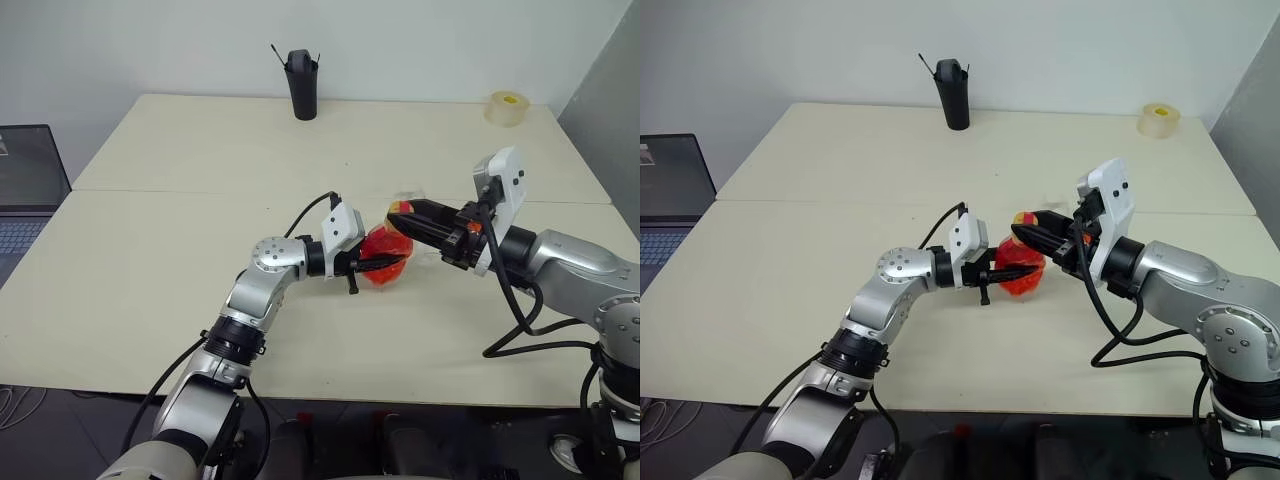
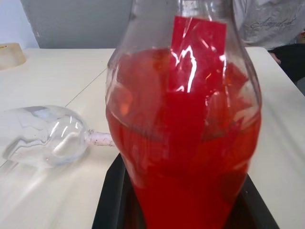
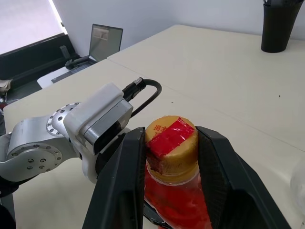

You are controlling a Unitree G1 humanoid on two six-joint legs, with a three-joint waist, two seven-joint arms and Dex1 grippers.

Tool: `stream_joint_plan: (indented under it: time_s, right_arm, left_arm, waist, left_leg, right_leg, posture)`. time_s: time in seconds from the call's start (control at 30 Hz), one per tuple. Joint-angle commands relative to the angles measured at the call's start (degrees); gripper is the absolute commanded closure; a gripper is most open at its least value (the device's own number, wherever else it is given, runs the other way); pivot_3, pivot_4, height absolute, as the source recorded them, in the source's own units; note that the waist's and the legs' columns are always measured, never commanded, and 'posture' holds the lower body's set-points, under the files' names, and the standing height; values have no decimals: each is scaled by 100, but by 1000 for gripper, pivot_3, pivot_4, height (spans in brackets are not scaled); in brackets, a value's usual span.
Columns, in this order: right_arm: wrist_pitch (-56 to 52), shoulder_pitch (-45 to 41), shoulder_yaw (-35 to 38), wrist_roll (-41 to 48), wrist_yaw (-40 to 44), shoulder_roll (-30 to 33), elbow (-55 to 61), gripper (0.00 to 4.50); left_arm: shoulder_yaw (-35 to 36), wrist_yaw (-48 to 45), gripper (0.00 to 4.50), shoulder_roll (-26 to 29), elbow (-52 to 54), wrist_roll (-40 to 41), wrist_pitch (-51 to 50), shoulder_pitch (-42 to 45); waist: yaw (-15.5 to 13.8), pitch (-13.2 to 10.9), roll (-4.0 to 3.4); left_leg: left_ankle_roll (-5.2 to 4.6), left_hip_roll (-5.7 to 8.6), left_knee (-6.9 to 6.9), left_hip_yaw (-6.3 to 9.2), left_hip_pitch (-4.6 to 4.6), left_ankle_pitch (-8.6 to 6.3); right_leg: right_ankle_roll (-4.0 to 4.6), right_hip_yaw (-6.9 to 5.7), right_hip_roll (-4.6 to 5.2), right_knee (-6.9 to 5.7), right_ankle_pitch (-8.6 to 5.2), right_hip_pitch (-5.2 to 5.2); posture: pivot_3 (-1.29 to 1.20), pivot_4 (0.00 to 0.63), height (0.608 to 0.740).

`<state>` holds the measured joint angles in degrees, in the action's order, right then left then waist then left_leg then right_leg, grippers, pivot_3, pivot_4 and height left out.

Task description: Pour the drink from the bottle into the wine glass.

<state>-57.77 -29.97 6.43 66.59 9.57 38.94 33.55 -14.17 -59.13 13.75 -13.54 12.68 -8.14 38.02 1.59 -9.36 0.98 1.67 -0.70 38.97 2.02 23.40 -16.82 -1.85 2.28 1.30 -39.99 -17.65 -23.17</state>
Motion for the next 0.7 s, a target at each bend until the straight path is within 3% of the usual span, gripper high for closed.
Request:
stream_joint_plan:
  time_s: [0.03, 0.23, 0.3, 0.5, 0.7]
  right_arm:
    - [299, -168, 341, 69, 301, 74, 160, 3275]
    - [703, -77, 876, 347, 1239, 114, 78, 3275]
    - [643, 105, 847, 129, 1902, 454, 19, 3275]
    - [969, -74, 229, -847, 4076, 1611, -759, 3275]
    - [1451, -793, -295, -1411, 5837, 1981, -1627, 3275]
  left_arm:
    - [92, 10, 3654, 19, 318, 65, 83, 49]
    - [68, -1, 3654, 15, 297, 73, 70, 72]
    - [50, -20, 3654, 12, 283, 83, 52, 94]
    - [-50, -201, 3676, 44, 223, 142, 20, 180]
    - [-118, -352, 3691, 121, 352, 224, -130, 149]
  waist:
    - [0, 0, 0]
    - [-1, 0, 0]
    - [-2, 0, 0]
    - [7, 0, 0]
    - [21, 0, 0]
  left_leg:
    - [0, 0, 0, 0, 0, 0]
    - [-1, 1, 0, 0, 1, 0]
    - [-1, 1, 0, -1, 0, 0]
    - [-2, 3, 0, -11, -6, -1]
    - [-2, -2, -3, -27, -18, -1]
  right_leg:
    - [0, 0, 0, 0, 0, 0]
    - [0, 0, 0, 1, 0, 0]
    - [0, -1, 0, 1, 0, 0]
    - [0, -8, -2, -1, 0, 0]
    - [0, 1, -9, -3, 0, 1]
  posture:
    - [0, 150, 740]
    - [0, 150, 740]
    - [0, 150, 740]
    - [0, 150, 740]
    - [0, 150, 740]
